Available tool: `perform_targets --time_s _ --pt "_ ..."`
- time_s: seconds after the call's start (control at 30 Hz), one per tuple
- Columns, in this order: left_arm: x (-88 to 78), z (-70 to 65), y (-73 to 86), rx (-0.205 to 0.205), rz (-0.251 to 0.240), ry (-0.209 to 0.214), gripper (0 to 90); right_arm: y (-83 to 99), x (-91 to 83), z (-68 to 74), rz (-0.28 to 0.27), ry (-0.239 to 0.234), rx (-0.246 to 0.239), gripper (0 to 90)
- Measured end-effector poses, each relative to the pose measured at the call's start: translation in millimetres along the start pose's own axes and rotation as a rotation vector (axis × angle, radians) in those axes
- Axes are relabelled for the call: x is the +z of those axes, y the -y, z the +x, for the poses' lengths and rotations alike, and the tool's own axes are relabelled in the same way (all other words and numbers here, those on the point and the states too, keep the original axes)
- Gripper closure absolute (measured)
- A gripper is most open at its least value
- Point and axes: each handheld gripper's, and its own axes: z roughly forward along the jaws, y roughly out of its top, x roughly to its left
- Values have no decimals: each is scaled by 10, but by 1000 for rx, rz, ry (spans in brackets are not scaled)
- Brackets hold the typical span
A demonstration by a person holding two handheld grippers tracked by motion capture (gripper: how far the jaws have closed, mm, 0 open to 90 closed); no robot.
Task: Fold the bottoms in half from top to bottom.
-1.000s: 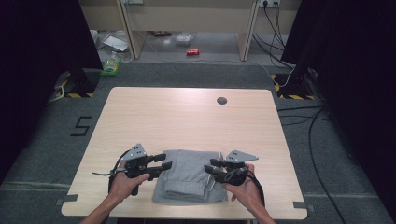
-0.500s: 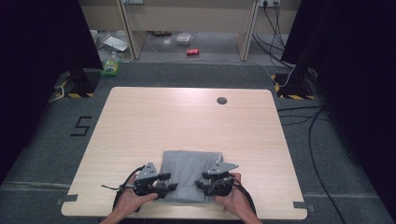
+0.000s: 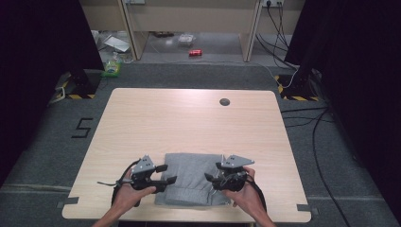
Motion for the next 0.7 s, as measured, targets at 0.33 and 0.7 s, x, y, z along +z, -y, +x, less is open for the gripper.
perform_targets --time_s 0.33,0.7 --pt "171 475 -152 -79 39 -87 301 -94 44 -521 0 90 77 345" --pt "348 653 -141 -113 81 -115 262 -103 203 -654 46 82 91 341"
